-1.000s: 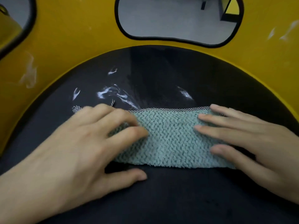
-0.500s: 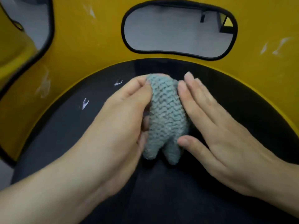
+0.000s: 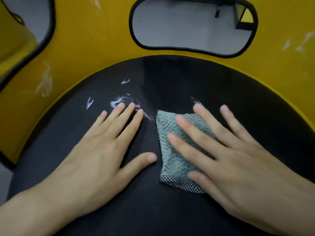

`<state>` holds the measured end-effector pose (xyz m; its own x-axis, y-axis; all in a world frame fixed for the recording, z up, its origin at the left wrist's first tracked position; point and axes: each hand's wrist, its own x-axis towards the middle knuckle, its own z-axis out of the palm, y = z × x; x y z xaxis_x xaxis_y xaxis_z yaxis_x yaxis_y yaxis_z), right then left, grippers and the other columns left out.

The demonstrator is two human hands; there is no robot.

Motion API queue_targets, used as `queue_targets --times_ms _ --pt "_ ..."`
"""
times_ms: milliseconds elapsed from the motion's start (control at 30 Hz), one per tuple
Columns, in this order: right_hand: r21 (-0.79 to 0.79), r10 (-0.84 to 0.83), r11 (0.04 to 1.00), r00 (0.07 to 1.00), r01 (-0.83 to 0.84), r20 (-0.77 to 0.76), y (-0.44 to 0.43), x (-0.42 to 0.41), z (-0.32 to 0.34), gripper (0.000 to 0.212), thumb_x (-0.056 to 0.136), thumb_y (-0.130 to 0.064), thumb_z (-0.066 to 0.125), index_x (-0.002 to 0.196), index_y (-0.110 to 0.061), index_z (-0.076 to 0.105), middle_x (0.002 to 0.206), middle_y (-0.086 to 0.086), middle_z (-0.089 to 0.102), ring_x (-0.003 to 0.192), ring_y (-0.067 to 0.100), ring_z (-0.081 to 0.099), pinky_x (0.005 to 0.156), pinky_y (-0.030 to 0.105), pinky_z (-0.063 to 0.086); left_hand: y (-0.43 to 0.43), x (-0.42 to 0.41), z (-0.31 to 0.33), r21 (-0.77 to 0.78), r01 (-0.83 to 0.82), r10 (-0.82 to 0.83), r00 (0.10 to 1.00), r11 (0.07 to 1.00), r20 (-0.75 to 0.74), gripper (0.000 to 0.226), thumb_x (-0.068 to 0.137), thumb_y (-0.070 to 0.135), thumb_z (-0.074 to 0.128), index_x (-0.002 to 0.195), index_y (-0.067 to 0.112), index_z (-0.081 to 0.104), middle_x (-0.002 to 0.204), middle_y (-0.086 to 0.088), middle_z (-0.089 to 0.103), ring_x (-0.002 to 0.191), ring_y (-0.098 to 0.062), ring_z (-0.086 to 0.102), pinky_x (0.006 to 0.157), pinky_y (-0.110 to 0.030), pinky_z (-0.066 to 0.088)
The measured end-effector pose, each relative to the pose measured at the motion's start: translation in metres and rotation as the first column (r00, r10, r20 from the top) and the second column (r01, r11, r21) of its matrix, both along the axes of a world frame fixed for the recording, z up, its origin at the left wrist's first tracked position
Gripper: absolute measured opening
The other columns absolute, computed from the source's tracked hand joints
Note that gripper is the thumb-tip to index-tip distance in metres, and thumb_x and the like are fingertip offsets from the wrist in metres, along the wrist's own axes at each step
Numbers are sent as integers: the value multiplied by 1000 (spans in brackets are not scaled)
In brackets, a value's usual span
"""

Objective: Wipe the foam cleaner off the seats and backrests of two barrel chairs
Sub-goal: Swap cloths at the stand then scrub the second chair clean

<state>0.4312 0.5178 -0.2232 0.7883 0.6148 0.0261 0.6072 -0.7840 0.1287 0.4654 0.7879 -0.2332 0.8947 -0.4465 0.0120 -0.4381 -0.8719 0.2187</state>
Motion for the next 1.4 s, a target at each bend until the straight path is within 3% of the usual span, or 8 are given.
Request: queue_targets --times_ms 333,533,733,900,967,1067,1233,1400 --pt "-124 -192 977 966 172 -171 -20 9 11 63 106 -57 17 159 -25 27 161 4 33 149 22 23 113 36 20 3 17 -9 49 -5 3 999 999 38 110 84 94 25 162 16 21 169 -1 16 157 -14 9 121 -41 8" --pt "-87 -306 952 911 294 -275 2 83 19 61 87 -76 -14 138 -55 -40 153 -22 -43 138 0 -43 116 25 -23 0 28 -12 55 0 -4 997 999 77 113 84 93 25 160 9 26 168 -6 22 156 -20 16 122 -44 9" --pt "-92 -310 951 905 296 -292 3 85 15 63 93 -71 -8 146 -49 -34 158 -21 -34 142 -1 -37 117 20 -19 1 40 -12 61 4 -10 996 998 90 116 83 95 24 160 8 26 167 -6 22 156 -20 15 122 -45 9" --pt "-168 -286 955 916 246 -282 -10 39 4 69 103 -62 15 160 -23 22 164 3 28 151 20 19 116 35 14 10 62 -13 54 -17 10 991 998 130 120 81 96 25 158 5 30 167 -9 25 155 -23 17 124 -46 8" --pt "-185 -298 950 909 253 -291 -3 55 12 69 101 -66 12 161 -32 12 167 -3 17 152 15 9 117 30 10 11 66 -15 42 -22 16 991 999 136 120 80 96 27 157 4 32 165 -9 28 154 -23 20 125 -45 8" --pt "-105 -340 941 903 323 -262 11 108 20 65 90 -77 -9 144 -52 -35 156 -20 -38 140 1 -40 115 21 -22 11 66 -16 29 -23 20 992 999 126 120 80 96 29 157 4 33 165 -8 30 154 -23 23 125 -44 8" --pt "-57 -386 919 862 390 -328 23 182 13 70 93 -68 5 153 -45 -22 163 -13 -28 148 9 -28 123 39 -13 12 65 -15 52 -44 38 993 998 112 120 80 96 27 157 4 32 165 -9 29 154 -22 22 125 -44 7" --pt "-121 -350 937 875 329 -334 19 124 17 65 91 -71 -11 145 -45 -38 156 -17 -41 141 3 -39 120 30 -19 16 64 -13 48 -51 45 993 998 110 121 79 97 28 157 4 32 165 -10 29 154 -24 22 124 -46 8"
